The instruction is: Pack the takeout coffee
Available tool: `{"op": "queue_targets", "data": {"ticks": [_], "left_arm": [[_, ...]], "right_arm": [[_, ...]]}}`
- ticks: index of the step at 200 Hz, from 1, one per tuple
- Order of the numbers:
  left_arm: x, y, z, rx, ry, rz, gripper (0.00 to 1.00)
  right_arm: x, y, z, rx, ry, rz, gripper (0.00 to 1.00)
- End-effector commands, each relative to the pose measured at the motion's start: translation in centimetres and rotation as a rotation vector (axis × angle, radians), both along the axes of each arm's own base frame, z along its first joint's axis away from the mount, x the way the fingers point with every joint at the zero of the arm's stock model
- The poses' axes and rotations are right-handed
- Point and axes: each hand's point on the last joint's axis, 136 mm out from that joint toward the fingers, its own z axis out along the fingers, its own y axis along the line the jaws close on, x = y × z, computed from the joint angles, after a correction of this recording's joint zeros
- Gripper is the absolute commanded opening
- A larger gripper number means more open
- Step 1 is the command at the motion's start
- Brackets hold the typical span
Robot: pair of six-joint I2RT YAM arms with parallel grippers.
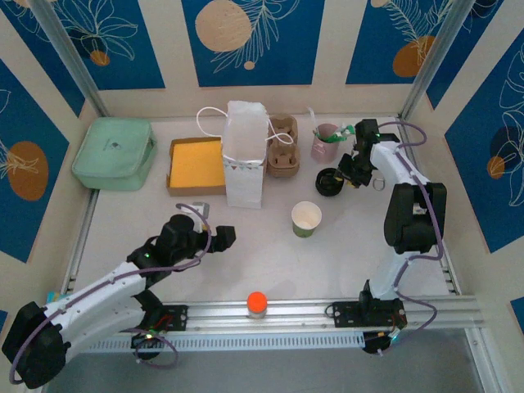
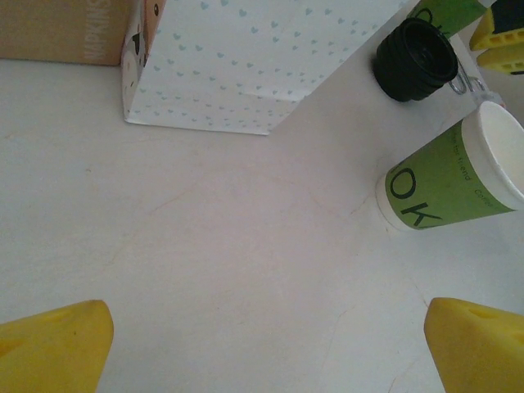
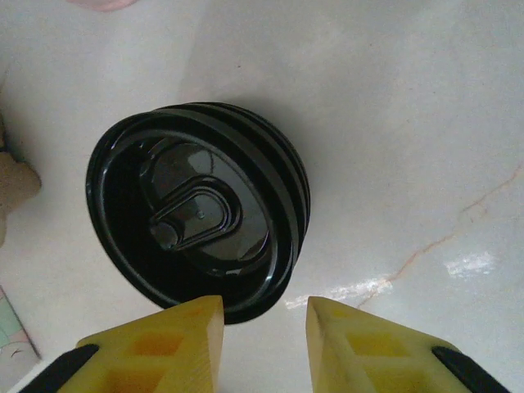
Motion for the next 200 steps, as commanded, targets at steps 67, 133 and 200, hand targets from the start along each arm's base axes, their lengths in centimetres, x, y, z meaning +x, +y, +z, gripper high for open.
{"op": "queue_targets", "data": {"ticks": [67, 133, 200], "left_arm": [[-0.3, -0.7, 0.0, -0.016, -0.003, -0.021, 0.97], [-0.4, -0.8, 0.6, -0.017, -0.012, -0.026, 0.97], [-0.2, -0.9, 1.0, -0.02, -0.023, -0.028, 0.97]], "right_arm": [[-0.3, 0.4, -2.5, -0.015, 0.038, 0.012, 0.33], [0.1, 0.5, -3.8, -0.012, 0.042, 0.016, 0.29], [0.0, 0.4, -2.8, -0.016, 0.023, 0.011, 0.13]]}}
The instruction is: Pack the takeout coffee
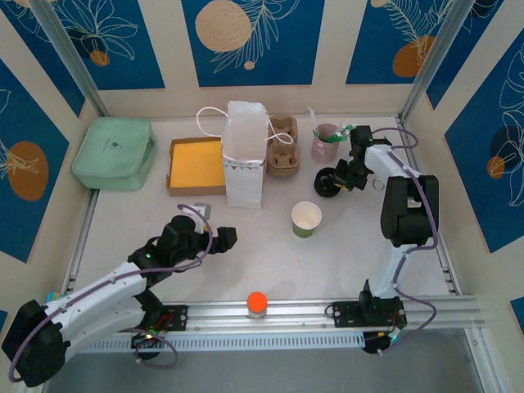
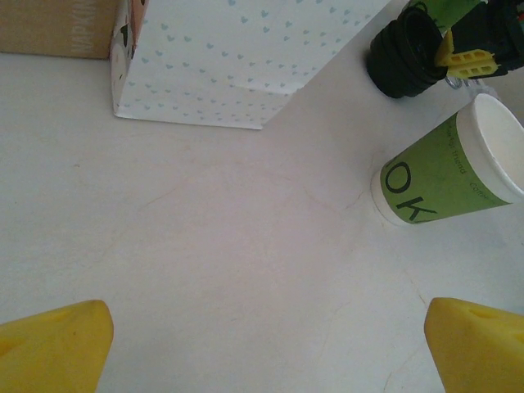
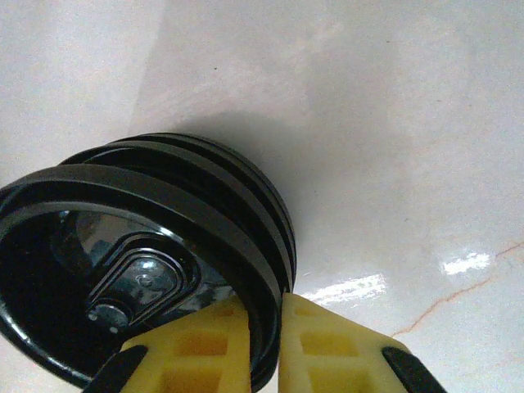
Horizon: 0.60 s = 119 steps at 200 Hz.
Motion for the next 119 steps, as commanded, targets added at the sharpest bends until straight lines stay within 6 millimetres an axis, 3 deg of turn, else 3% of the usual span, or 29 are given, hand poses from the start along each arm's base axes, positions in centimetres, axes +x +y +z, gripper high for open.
{"op": "queue_targets", "data": {"ticks": [1, 119], "left_arm": [[0.0, -0.5, 1.2, -0.017, -0.024, -0.015, 0.97], [0.0, -0.7, 2.7, -0.021, -0.05, -0.028, 0.97]], "right_arm": [[-0.5, 0.2, 0.6, -0.004, -0.001, 0.001, 0.12], [-1.2, 0.6, 5.8, -0.03, -0.078, 0.026, 0.11]]}}
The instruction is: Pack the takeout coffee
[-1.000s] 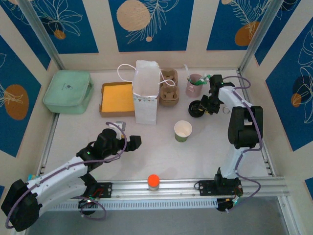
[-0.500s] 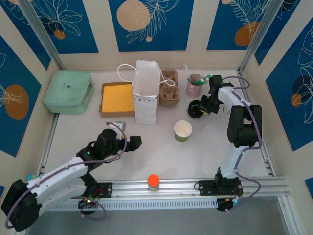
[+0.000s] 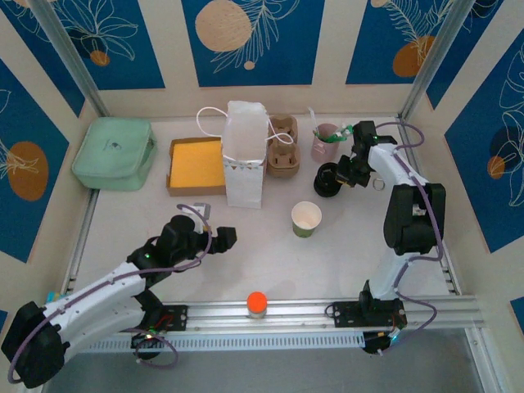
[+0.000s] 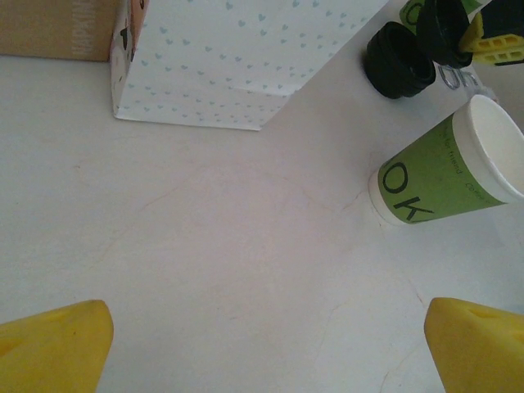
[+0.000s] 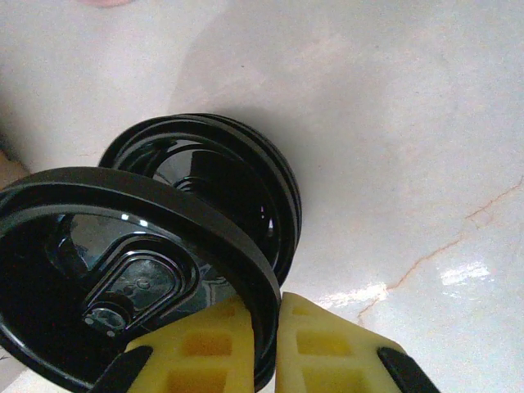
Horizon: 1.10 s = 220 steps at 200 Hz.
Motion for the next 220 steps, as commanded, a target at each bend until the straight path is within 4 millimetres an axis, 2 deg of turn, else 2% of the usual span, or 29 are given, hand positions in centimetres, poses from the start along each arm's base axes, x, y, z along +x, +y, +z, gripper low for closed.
{"op": "queue_targets", "data": {"ticks": [1, 29, 61, 96, 131, 159, 176, 200, 220], "left_arm": [[0.1, -0.7, 2.4, -0.019, -0.048, -0.027, 0.97], [-0.2, -1.1, 4.0, -0.017, -0.078, -0.054, 0.97], [-1.0, -2.3, 7.4, -0.004, -0.149, -0.115, 0.95], [-2.2, -5.5, 11.7, -0.04, -0.22, -0.239, 0.89], [-2.9, -8.7, 16.1, -0.158, -0.264, -0.34, 0.86], [-2.9, -10.4, 19.1, -0.216, -0.293, -0.397, 0.85], [-2.6, -11.4, 20.2, -0.221, -0.307, -0.425, 0.84], [-2.2, -12.9, 20.9, -0.204, -0.313, -0.463, 0.83], [-1.7, -13.9, 20.8, -0.18, -0.307, -0.489, 0.83]], "right_arm": [[-0.6, 0.3, 2.4, -0.019, -0.03, 0.014, 0.11], [-1.8, 0.5, 4.4, -0.058, -0.066, 0.031, 0.11], [-3.6, 1.1, 8.4, -0.128, -0.166, 0.058, 0.11], [-5.8, 2.9, 13.2, -0.189, -0.306, 0.119, 0.1], [-8.0, 5.3, 17.2, -0.193, -0.429, 0.182, 0.1], [-9.3, 7.1, 19.0, -0.199, -0.49, 0.236, 0.1], [-10.0, 8.2, 19.8, -0.203, -0.527, 0.267, 0.1], [-10.8, 9.8, 20.6, -0.193, -0.57, 0.309, 0.1], [-11.3, 11.0, 21.0, -0.189, -0.591, 0.344, 0.1]]}}
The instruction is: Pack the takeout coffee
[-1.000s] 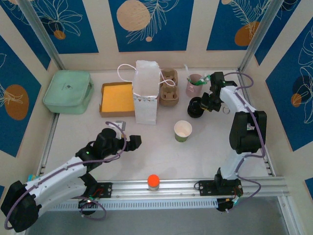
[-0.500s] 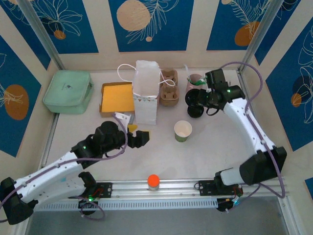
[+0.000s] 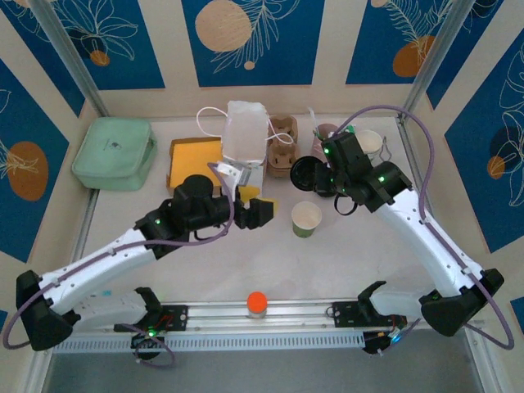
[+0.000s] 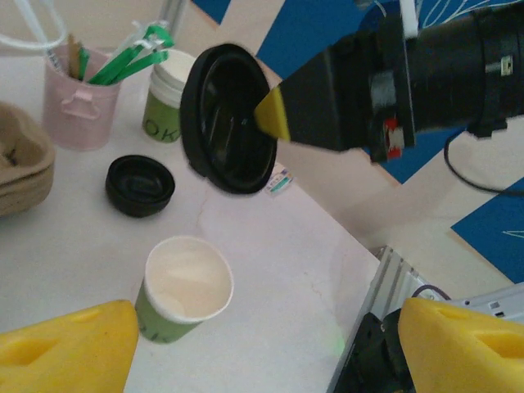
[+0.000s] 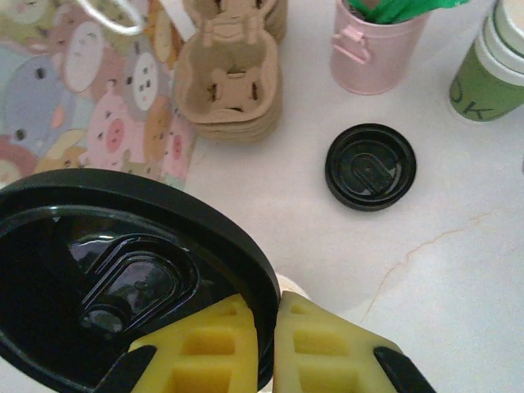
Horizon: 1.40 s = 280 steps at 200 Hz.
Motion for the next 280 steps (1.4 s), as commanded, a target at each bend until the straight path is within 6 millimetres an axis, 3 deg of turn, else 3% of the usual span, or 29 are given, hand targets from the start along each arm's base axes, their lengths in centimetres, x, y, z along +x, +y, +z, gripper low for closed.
{"op": "queue_targets", "data": {"ticks": [1, 45, 93, 138, 213, 266, 280], "left_arm": [[-0.4, -1.5, 1.5, -0.001, -0.048, -0.073, 0.83], [0.5, -2.2, 1.3, 0.035, -0.067, -0.068, 0.81], [1.1, -2.7, 1.4, 0.038, -0.074, -0.059, 0.7], [1.4, -2.7, 1.6, 0.037, -0.084, -0.048, 0.59], [2.1, -2.2, 1.6, 0.044, -0.102, 0.004, 0.5], [2.5, -2.3, 1.5, 0.045, -0.105, 0.015, 0.29], [2.5, -2.3, 1.3, 0.049, -0.105, 0.017, 0.28]], "right_arm": [[-0.3, 0.6, 2.1, 0.01, -0.069, -0.004, 0.1], [-1.3, 2.6, 3.1, 0.009, -0.105, 0.055, 0.1], [-2.1, 4.1, 4.1, 0.012, -0.14, 0.111, 0.1], [-2.5, 4.5, 4.0, 0.013, -0.14, 0.125, 0.1], [-3.0, 5.2, 4.2, 0.016, -0.157, 0.158, 0.09], [-3.3, 5.6, 4.1, 0.019, -0.16, 0.175, 0.09], [-3.4, 5.7, 4.0, 0.018, -0.16, 0.182, 0.09]]}}
